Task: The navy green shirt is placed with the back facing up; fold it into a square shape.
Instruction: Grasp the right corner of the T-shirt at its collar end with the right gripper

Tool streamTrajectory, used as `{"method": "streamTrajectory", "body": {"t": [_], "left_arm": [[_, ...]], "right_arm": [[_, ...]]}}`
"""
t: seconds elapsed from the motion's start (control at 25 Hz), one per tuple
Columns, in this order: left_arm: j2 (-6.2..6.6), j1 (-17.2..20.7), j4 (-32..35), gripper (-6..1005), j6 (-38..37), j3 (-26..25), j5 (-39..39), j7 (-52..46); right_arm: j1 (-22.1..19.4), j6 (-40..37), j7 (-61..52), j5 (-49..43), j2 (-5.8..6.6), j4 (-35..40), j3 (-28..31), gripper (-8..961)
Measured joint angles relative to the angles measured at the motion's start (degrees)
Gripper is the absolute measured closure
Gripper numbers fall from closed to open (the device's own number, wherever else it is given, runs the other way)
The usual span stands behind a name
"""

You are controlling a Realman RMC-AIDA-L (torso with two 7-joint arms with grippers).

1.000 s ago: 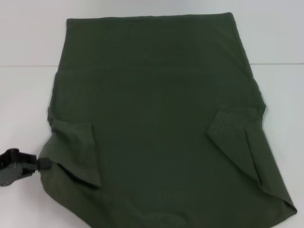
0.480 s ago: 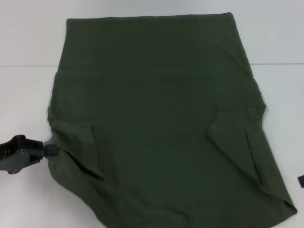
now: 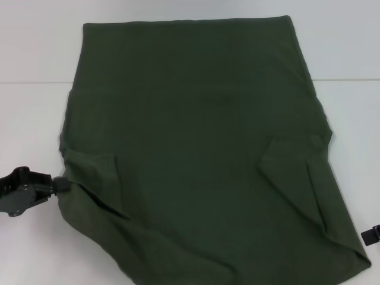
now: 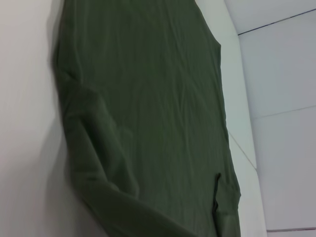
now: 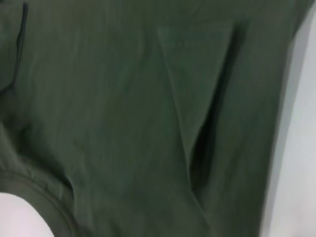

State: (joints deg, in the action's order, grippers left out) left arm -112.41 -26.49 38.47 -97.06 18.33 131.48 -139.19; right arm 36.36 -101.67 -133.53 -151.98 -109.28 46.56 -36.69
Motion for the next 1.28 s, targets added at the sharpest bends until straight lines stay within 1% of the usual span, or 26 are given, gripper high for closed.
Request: {"method": "streamTrajectory", "body": {"t": [0.24, 0.36, 0.64, 0.96, 1.28], "left_arm": [[-0.11, 0.1, 0.0, 984, 0.0, 0.0, 0.0, 0.0], [-0.18, 0.1, 0.0, 984, -0.1, 0.0, 0.0, 0.0], [-0.19, 0.1, 0.0, 984, -0.1, 0.0, 0.0, 0.0], [-0.27, 0.1, 0.0, 985, -0.1, 0.0, 0.0, 0.0], [-0.27, 0.2, 0.0, 985, -0.1, 0.0, 0.0, 0.0]], "right_arm": [[0.0, 1.5, 3.1, 0.0, -1.82, -0.2, -0.8, 312], [0.0, 2.5, 3.1, 0.0, -2.38, -0.3, -2.4, 315], [-0.3, 3.3, 2.9, -0.9, -2.77, -0.3, -3.4, 322], [0.2, 4.4, 2.9, -3.1, -3.93, -0.3, -3.6, 330], [0.3, 5.2, 2.8, -3.1, -4.6, -0.5, -4.4, 338]]}}
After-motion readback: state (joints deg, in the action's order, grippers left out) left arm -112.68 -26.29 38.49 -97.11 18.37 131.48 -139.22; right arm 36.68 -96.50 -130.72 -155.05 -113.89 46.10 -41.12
